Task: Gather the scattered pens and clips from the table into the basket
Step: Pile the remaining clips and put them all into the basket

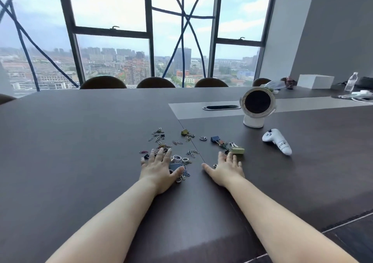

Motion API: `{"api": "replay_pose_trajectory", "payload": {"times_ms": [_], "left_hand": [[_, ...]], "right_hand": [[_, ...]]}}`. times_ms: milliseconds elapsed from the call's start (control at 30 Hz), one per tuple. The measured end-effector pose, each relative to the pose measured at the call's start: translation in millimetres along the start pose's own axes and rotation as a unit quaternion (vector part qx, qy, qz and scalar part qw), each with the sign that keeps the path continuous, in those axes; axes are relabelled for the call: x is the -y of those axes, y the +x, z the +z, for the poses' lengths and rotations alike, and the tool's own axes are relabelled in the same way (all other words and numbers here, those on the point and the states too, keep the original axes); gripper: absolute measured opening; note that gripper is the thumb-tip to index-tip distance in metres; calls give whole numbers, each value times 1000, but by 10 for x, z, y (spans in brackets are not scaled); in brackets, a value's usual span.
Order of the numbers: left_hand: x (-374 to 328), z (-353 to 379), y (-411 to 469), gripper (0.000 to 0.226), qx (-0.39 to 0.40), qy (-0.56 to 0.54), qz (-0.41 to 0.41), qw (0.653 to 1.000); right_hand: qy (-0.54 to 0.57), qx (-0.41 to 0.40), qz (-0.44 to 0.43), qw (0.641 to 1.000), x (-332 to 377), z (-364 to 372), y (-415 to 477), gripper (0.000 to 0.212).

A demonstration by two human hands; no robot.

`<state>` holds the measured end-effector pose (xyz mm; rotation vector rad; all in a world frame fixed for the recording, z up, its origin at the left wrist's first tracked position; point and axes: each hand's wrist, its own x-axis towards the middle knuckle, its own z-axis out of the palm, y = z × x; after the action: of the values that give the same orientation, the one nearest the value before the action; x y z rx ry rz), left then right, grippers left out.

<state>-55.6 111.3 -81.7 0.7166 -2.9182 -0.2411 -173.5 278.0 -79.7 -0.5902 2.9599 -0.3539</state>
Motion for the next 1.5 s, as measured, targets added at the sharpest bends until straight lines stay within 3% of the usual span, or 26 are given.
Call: {"api": "replay_pose_trajectory", "payload": {"times_ms": [100,200,267,333,400,467,667,833,900,967,1100,1233,1333,1400,1500], "left_hand": [[75,-4,68,80,-14,-4,-27,1000],[232,-26,149,74,-24,-8,-53,998],[349,-47,219,72,-26,-10,-70,997],[439,-66,282,71,-21,-19,-80,996],[479,-74,332,70,-8,-30,-76,997],[497,-68,387,70,3,-34,-66,997],[592,-70,539,72,3,-43,-64,997],[701,-113,649,69,0,-49,-75,996],[720,-119,670,67,-3,-54,-75,996],[728,-122,685,66,-11,-62,-70,996],[816,-135,731,63,-62,-136,-63,987],[872,-173,730,56,-79,-183,-65,978],[897,-201,738,53,-31,-191,-43,980],[907,-298,799,54,-6,-214,-39,976],[939,-503,1045,48,-18,-211,-22,977]], "right_hand": [[14,22,-104,994,299,54,70,87],[134,10,-188,973,376,27,140,79],[150,-72,-164,972,256,-61,288,70],[63,-143,-66,986,40,-142,503,68],[17,-111,37,993,-176,-185,692,73],[18,-58,59,996,-222,-146,826,80],[58,-1,-148,987,222,-19,850,69],[189,63,-280,939,566,-25,687,63],[213,18,-277,937,607,-35,834,61],[174,-17,-232,957,601,-44,1113,63],[86,35,-162,982,670,-24,1561,75],[82,81,-254,960,876,33,1554,66],[177,104,-318,926,972,38,1541,46],[232,80,-321,915,1009,-16,1628,40],[211,47,-308,926,1094,-37,1874,37]]}}
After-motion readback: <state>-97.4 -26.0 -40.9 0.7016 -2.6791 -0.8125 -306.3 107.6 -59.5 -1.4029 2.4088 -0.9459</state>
